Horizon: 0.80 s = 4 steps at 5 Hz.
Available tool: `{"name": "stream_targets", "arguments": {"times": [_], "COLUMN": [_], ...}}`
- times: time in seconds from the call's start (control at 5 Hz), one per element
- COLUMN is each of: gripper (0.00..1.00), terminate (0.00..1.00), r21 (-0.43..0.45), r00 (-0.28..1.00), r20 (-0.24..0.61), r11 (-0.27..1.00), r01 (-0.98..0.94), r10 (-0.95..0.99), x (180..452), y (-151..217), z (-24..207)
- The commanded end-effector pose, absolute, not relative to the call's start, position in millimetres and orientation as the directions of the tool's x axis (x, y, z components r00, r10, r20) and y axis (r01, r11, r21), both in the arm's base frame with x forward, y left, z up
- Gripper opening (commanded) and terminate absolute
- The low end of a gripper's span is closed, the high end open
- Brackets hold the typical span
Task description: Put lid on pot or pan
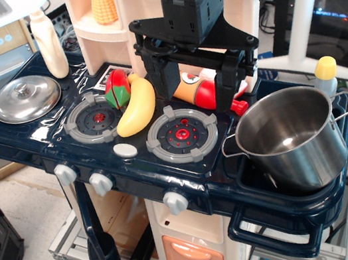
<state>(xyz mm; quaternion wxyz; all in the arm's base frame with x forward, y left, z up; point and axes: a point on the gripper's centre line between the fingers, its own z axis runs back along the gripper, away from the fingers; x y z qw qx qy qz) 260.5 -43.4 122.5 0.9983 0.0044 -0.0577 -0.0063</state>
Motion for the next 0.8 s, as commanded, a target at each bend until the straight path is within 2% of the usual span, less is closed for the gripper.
{"name": "stream_targets", "arguments": {"times": [0.0,0.2,0.4,0.6], "gripper": [1.00,1.00,1.00,1.00], "terminate": [0.00,0.00,0.00,0.00], "r21": [0.010,0.097,0.249,0.315], "r00": [0.993,0.999,1.000,0.999], "r20": [0.115,0.049,0.009,0.001], "r11": [1.000,0.995,0.969,0.948], "r01": [0.012,0.001,-0.004,0.048], "r10": [-0.013,-0.006,0.002,-0.051], "x": [261,264,265,269], "y": [-43,-14,31,79], "z": [122,125,132,136]}}
